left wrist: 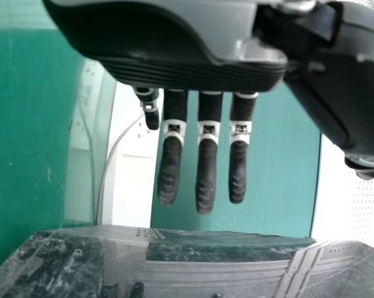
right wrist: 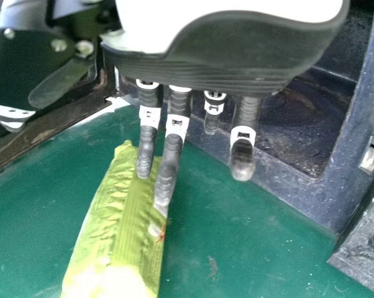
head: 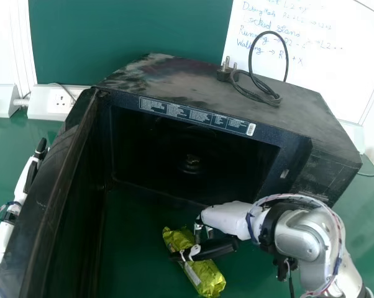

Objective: Put biscuit inside oven

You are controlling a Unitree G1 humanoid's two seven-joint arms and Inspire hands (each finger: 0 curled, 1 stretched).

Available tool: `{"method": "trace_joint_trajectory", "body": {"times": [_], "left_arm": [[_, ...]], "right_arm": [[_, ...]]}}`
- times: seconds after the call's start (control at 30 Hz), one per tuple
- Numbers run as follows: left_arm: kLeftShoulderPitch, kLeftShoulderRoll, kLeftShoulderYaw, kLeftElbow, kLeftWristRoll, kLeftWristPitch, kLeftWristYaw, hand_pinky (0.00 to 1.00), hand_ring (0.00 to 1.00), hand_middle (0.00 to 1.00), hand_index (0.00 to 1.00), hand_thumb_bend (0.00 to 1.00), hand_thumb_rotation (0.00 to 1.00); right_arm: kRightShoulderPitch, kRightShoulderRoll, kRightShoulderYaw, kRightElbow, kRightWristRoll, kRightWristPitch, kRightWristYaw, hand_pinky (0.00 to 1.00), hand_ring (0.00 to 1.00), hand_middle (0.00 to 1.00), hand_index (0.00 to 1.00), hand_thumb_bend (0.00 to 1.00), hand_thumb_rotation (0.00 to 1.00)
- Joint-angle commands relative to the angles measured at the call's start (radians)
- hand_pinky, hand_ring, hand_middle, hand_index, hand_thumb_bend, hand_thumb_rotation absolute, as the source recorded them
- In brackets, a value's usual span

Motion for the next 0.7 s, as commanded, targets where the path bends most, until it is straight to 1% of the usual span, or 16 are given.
{"method": "trace_joint_trajectory", "body": {"times": [0.0,0.1,0.17,0.2,0.27,0.3,0.37,0.4,0.43,0.47,0.5,0.53,0.57,0.6,0.67], "left_arm": [[0.007,-0.002,0.009,-0.023,-0.008,0.01,0.002,0.25,0.29,0.39,0.49,0.52,0.07],[0.011,-0.002,0.009,-0.033,-0.008,0.015,0.004,0.25,0.29,0.39,0.49,0.52,0.07],[0.014,-0.004,0.009,-0.041,-0.008,0.021,0.009,0.26,0.29,0.39,0.49,0.52,0.07],[0.015,-0.005,0.01,-0.045,-0.007,0.023,0.012,0.26,0.29,0.39,0.49,0.52,0.07],[0.018,-0.005,0.009,-0.05,-0.005,0.024,0.015,0.25,0.29,0.39,0.49,0.52,0.07],[0.018,-0.004,0.008,-0.052,-0.005,0.025,0.016,0.25,0.29,0.39,0.49,0.52,0.07],[0.018,-0.003,0.008,-0.051,-0.007,0.025,0.012,0.25,0.29,0.39,0.49,0.52,0.07],[0.018,-0.003,0.008,-0.051,-0.007,0.025,0.012,0.25,0.29,0.39,0.49,0.52,0.07],[0.018,-0.003,0.008,-0.052,-0.008,0.028,0.012,0.25,0.29,0.39,0.49,0.52,0.07],[0.018,-0.003,0.008,-0.055,-0.007,0.032,0.015,0.25,0.29,0.39,0.49,0.52,0.07],[0.02,-0.003,0.008,-0.058,-0.006,0.035,0.018,0.25,0.29,0.39,0.49,0.52,0.07],[0.02,-0.003,0.008,-0.06,-0.006,0.036,0.019,0.25,0.29,0.39,0.49,0.52,0.07],[0.021,-0.003,0.008,-0.061,-0.004,0.035,0.02,0.25,0.29,0.39,0.49,0.52,0.07],[0.022,-0.003,0.007,-0.063,-0.002,0.035,0.023,0.25,0.29,0.39,0.49,0.52,0.07],[0.025,-0.005,0.006,-0.07,0.001,0.04,0.031,0.25,0.29,0.39,0.49,0.52,0.07]], "right_arm": [[-0.006,0.011,-0.004,-0.001,-0.006,0.012,0.013,0.11,0.3,0.39,0.66,1.0,0.66],[-0.009,0.01,-0.003,-0.003,-0.013,0.012,0.017,0.11,0.32,0.41,0.66,1.0,0.65],[0.004,0.009,-0.011,-0.006,-0.025,-0.006,-0.006,0.12,0.36,0.46,0.63,1.0,0.65],[0.017,0.01,-0.017,-0.008,-0.035,-0.013,-0.023,0.12,0.36,0.47,0.63,1.0,0.65],[0.031,0.013,-0.023,-0.006,-0.054,-0.014,-0.041,0.11,0.32,0.43,0.67,1.0,0.67],[0.035,0.016,-0.024,-0.004,-0.064,-0.009,-0.048,0.1,0.29,0.39,0.71,1.0,0.68],[0.042,0.024,-0.021,0.001,-0.097,0.008,-0.056,0.04,0.16,0.27,0.83,1.0,0.68],[0.048,0.031,-0.023,0.004,-0.112,0.017,-0.064,0.03,0.13,0.24,0.87,1.0,0.68],[0.053,0.037,-0.022,0.008,-0.131,0.023,-0.07,0.02,0.11,0.22,0.89,1.0,0.65],[0.058,0.044,-0.021,0.012,-0.149,0.03,-0.078,0.03,0.12,0.22,0.91,1.0,0.64],[0.064,0.05,-0.021,0.017,-0.168,0.029,-0.09,0.03,0.12,0.23,0.92,1.0,0.62],[0.066,0.056,-0.018,0.023,-0.185,0.033,-0.092,0.04,0.16,0.27,0.92,1.0,0.6],[0.069,0.061,-0.017,0.028,-0.201,0.035,-0.096,0.04,0.16,0.28,0.94,1.0,0.58],[0.069,0.066,-0.014,0.034,-0.215,0.038,-0.094,0.06,0.22,0.35,0.93,1.0,0.57],[0.057,0.075,-0.002,0.042,-0.245,0.046,-0.072,0.09,0.47,0.58,0.88,1.0,0.52]]}}
